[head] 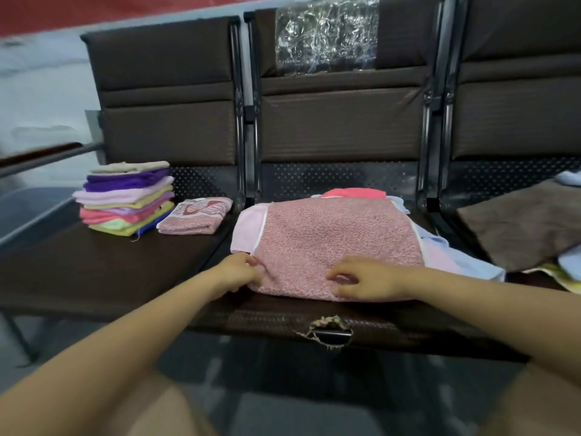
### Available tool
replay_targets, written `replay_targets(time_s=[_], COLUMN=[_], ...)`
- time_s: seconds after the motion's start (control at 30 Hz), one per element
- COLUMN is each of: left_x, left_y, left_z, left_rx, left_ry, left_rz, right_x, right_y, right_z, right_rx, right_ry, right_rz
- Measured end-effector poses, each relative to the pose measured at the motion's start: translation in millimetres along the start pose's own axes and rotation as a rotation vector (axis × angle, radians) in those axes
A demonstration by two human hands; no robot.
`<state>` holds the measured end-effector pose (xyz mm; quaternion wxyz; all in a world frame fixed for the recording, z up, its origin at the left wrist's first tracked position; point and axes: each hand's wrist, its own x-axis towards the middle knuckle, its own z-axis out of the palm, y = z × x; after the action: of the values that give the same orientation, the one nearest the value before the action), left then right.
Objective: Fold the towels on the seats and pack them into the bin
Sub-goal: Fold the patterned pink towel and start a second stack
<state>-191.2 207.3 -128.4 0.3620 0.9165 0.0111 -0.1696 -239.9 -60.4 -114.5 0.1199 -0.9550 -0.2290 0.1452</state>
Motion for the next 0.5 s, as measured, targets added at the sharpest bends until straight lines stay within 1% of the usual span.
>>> replay_targets(time_s=[0.1, 0.17, 0.23, 0.3, 0.37, 0.5], left_x=[-2.8, -8.1, -14.8, -20.5, -21.7, -28.1], left_y=[-2.9, -8.6, -18.1, -27.5, -34.5, -38.1], left_z=[-12.4, -19.4, -23.1, -23.1, -21.2, -17.5], left_rx=[-0.231, -0.322, -0.342, -0.307, -0.226, 0.277], left_ry=[-0.023, -0.041, -0.078, -0.066, -0.012, 0.111], left_rz=[-0.084, -0.110, -0.075, -0.020, 0.023, 0.180], right_x=[-2.9, -4.2, -2.7, -0.4, 1.0, -0.5], right_y=[-2.0, -2.7, -3.8, -5.1, -4.5, -3.6], right_z=[-1.6, -4.6, -4.9, -3.9, -3.0, -4.8], right_rx=[0.071, 0.104, 0.116, 0.108, 0.103, 0.138], right_ry=[0.002, -0.006, -0.017, -0.016, -0.014, 0.001], right_rz=[0.010, 0.014, 0.021, 0.022, 0.034, 0.039])
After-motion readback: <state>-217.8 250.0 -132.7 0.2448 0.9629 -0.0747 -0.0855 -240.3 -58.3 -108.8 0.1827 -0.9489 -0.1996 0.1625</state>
